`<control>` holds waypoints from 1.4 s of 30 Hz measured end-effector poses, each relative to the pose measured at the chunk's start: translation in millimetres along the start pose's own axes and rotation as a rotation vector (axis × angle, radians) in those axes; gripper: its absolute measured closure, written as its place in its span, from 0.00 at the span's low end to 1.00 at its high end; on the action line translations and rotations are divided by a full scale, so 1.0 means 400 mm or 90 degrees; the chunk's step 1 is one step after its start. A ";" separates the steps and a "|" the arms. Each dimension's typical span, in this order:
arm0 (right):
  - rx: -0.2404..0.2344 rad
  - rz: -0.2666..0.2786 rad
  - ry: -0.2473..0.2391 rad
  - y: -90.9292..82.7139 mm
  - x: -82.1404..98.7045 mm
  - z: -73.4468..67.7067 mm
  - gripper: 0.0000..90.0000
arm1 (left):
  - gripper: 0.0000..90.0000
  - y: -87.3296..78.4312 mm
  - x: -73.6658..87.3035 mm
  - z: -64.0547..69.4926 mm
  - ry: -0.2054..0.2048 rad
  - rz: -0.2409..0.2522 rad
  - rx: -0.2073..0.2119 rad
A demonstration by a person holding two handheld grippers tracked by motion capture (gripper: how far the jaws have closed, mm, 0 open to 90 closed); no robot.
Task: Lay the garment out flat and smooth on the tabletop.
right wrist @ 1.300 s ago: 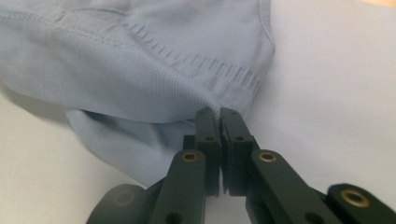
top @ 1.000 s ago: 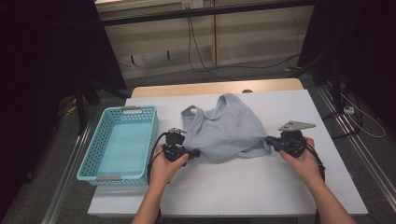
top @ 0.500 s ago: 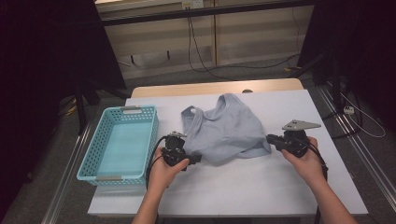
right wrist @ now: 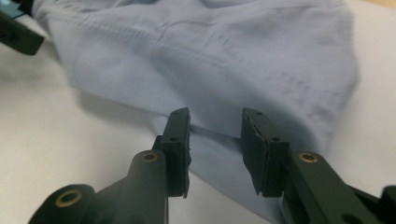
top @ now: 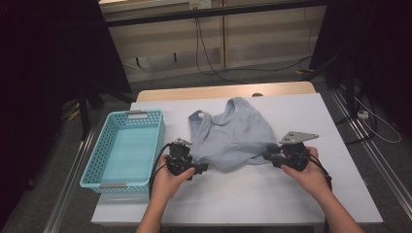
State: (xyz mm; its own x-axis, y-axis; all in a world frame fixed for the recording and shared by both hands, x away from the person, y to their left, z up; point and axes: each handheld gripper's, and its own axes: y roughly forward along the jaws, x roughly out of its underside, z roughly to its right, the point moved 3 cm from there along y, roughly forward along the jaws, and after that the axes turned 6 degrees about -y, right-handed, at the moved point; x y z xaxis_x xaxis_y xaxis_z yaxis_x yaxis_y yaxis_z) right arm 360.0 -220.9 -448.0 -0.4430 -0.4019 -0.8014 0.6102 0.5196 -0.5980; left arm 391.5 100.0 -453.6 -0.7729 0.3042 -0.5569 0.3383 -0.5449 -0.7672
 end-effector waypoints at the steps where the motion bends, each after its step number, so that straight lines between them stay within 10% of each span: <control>1: -0.006 -0.004 -0.003 0.005 0.001 -0.004 0.69 | 0.31 0.005 0.001 0.000 0.000 0.000 0.001; 19: -0.042 -0.059 -0.055 0.106 -0.005 -0.078 0.65 | 0.58 0.056 -0.010 0.006 0.008 0.006 0.016; 42: -0.042 -0.068 -0.040 0.106 0.005 -0.063 0.74 | 0.87 0.021 -0.018 0.023 0.008 -0.009 0.068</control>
State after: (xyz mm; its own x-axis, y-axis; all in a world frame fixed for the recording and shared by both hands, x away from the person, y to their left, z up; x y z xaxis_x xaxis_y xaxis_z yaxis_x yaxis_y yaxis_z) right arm 368.6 -180.7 -475.4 -0.4597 -0.5023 -0.7323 0.5172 0.5189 -0.6806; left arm 395.0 86.0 -453.2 -0.7703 0.3220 -0.5504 0.2676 -0.6203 -0.7373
